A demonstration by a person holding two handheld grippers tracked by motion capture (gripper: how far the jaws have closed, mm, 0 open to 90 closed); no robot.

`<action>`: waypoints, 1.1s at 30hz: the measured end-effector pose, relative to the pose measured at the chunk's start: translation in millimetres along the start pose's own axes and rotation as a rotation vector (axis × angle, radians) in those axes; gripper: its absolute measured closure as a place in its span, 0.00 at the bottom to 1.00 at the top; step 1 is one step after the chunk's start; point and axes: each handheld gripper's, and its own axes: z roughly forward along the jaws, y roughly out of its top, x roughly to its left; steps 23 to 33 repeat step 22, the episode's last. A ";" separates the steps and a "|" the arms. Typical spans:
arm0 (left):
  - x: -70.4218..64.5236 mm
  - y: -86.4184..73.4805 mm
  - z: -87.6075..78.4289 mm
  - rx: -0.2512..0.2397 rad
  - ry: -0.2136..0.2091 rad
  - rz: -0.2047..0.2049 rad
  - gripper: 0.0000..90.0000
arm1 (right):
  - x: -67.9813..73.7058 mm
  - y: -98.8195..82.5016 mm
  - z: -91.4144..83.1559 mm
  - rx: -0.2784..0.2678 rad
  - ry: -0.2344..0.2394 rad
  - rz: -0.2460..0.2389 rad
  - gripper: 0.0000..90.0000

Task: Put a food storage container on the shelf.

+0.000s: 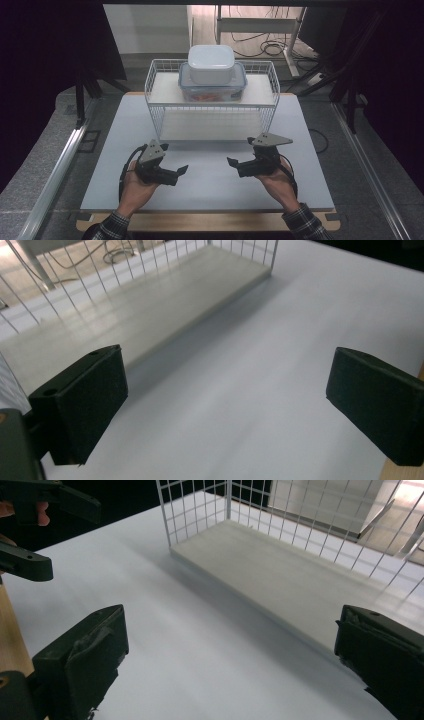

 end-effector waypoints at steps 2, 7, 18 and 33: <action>-1.5 -9.1 0.3 0.008 0.001 -0.006 0.03 | 0.6 -8.1 0.0 0.004 0.000 -0.001 0.01; -4.8 -32.2 1.9 0.046 0.009 -0.018 0.02 | 0.1 -30.1 -1.3 0.020 -0.009 0.003 0.01; -8.6 -63.1 11.0 0.134 0.028 -0.011 0.01 | 2.2 -75.9 -0.4 0.100 -0.014 0.043 0.01; -6.6 -65.5 15.7 0.148 0.032 -0.007 0.00 | 1.6 -81.4 4.2 0.134 -0.021 0.042 0.01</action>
